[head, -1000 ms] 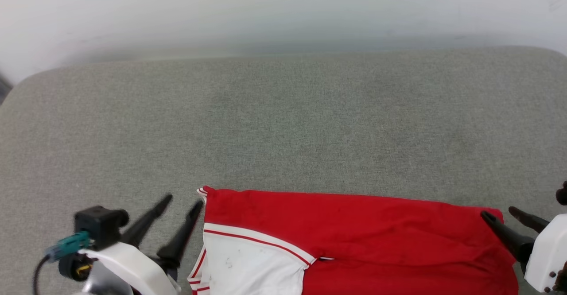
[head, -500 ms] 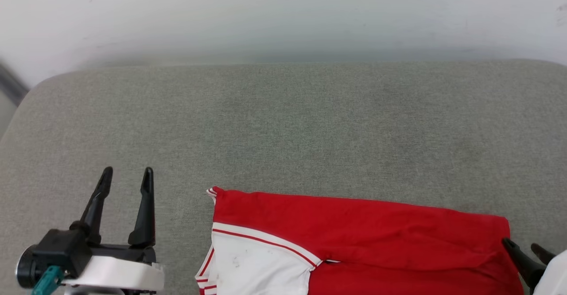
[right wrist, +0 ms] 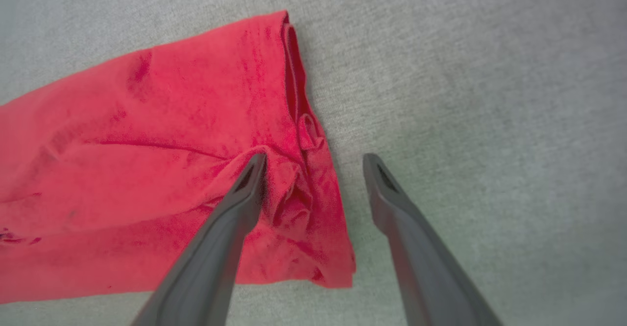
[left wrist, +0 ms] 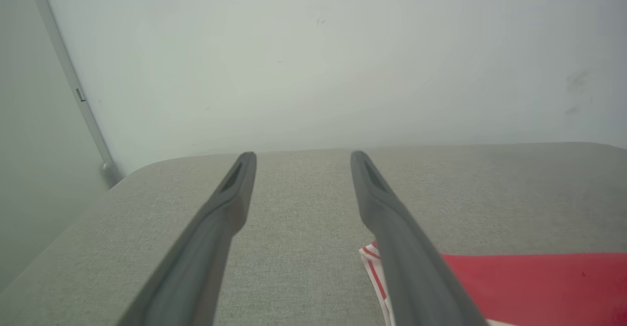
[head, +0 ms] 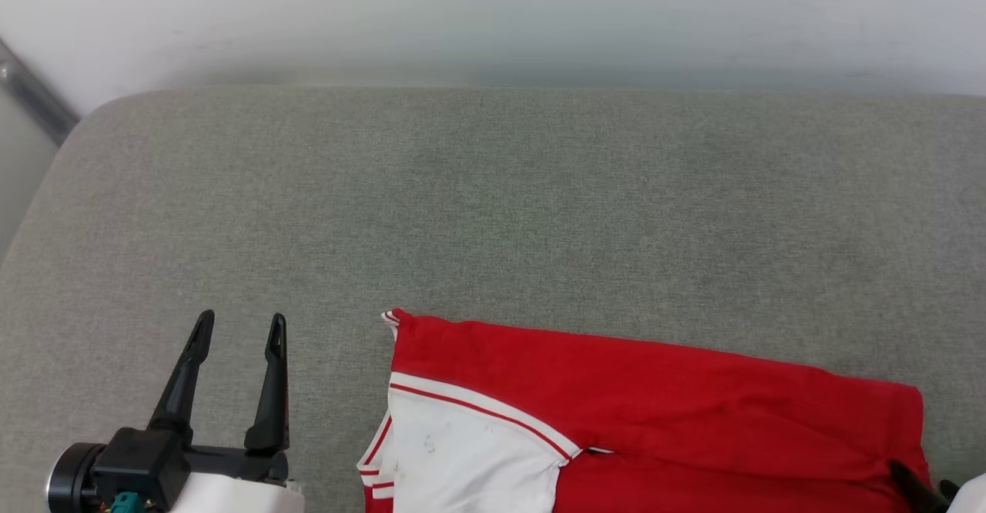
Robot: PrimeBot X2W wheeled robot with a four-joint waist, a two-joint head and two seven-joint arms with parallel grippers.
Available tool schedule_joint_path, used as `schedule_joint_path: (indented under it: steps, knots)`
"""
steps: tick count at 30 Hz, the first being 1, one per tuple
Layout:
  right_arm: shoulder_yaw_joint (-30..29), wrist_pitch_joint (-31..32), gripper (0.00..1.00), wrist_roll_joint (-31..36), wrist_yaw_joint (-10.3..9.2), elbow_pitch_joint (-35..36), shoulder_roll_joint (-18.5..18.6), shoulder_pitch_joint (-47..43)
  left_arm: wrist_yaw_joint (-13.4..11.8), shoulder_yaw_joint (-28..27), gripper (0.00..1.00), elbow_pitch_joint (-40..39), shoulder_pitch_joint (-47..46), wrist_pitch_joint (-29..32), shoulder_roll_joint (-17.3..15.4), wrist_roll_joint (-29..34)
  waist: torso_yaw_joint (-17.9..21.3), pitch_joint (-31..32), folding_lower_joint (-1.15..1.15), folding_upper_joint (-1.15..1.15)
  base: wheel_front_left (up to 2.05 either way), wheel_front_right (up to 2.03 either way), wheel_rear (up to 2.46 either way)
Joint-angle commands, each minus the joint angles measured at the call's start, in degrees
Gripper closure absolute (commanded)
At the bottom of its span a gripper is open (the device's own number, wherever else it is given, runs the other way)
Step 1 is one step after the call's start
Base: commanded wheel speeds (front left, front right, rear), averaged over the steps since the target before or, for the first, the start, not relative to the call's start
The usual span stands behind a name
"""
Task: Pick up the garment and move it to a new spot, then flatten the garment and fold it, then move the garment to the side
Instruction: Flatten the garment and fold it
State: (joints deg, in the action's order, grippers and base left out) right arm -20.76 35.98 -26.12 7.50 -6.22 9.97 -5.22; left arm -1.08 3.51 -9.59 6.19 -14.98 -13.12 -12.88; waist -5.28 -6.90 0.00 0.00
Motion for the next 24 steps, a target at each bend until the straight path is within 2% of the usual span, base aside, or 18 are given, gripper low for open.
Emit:
schedule_joint_path:
  steps: [1, 9, 21, 22, 23, 24]
  knots:
    - [0.2, -0.54, 0.0, -0.39, -0.02, -1.23, -0.15, 1.47, 0.78, -0.55, 0.0, 0.1, -0.91, -0.27, 0.57, 0.56, -0.44, -0.56, 0.0, 0.0, 0.0, 0.0, 0.0]
    - [4.32, -0.92, 0.0, -3.02, -0.01, -9.1, -0.55, 2.58, 4.59, -3.08, 0.0, 0.74, -2.36, -0.26, 2.88, 3.16, -1.27, -1.76, 0.0, 0.0, 0.0, 0.0, 0.0]
    - [14.46, -2.56, 0.0, -8.28, 0.4, -13.35, -1.69, 2.52, 7.06, -4.94, 0.0, 1.28, -2.88, -0.27, 5.1, 5.51, -1.32, -1.92, 0.0, 0.0, 0.0, 0.0, 0.0]
    - [14.86, -3.07, 0.06, -8.63, 0.4, -13.5, -1.41, 2.64, 7.1, -5.0, 0.0, 1.38, -2.87, -0.27, 5.25, 5.63, -1.28, -1.83, 0.0, 0.0, 0.0, 0.0, 0.0]
    - [14.9, -3.75, 0.58, -8.79, 0.4, -13.67, -1.06, 2.84, 7.21, -5.03, 0.0, 1.45, -2.88, -0.27, 5.34, 5.71, -1.24, -1.72, 0.0, 0.0, 0.0, 0.0, 0.0]
    - [14.89, -4.51, 1.0, -8.85, 0.4, -13.76, -0.56, 3.14, 7.38, -5.08, 0.0, 1.56, -2.89, -0.27, 5.46, 5.72, -1.2, -1.58, 0.0, 0.0, 0.0, 0.0, 0.0]
